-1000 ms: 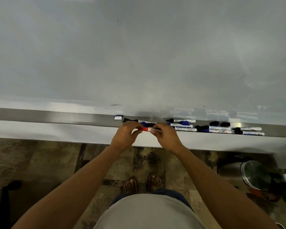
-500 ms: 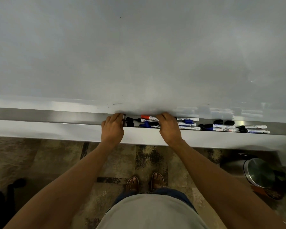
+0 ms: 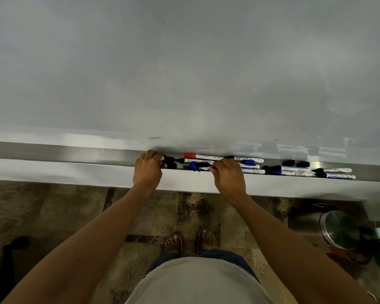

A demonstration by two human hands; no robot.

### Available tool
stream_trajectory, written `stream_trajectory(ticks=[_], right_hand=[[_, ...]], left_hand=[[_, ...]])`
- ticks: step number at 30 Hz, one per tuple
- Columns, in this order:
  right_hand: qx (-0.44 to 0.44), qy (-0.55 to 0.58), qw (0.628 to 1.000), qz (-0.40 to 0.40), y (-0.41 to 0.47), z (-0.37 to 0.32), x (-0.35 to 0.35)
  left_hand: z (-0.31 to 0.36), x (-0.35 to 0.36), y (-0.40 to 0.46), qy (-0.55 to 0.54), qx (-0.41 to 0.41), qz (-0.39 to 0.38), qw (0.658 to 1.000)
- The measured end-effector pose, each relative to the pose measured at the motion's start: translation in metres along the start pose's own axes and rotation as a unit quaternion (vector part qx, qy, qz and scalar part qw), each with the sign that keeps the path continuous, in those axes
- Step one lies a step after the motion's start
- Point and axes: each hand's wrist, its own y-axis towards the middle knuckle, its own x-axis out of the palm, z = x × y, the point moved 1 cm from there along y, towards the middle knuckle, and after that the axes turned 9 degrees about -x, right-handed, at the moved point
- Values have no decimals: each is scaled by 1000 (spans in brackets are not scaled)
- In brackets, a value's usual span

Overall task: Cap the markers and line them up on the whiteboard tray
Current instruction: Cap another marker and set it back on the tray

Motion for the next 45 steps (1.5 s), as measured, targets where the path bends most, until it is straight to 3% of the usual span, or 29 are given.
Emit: stream_trajectory(ticks=[15, 23, 31, 36, 45], right_hand=[[-46, -17, 997, -65, 11, 7, -6], [-20, -33, 999, -36, 10, 6, -22], [-7, 20, 1000, 11, 7, -1, -32], [-48, 67, 996, 32, 2, -1, -42], [-31, 88, 995, 48, -2, 4, -45]], left_hand=[[3, -5, -7, -41, -1, 27, 999], [17, -9, -11, -97, 37, 40, 994], [29, -9, -15, -184, 58, 16, 981], [38, -14, -15, -224, 99, -22, 969], [50, -19, -13, -246, 110, -31, 962]])
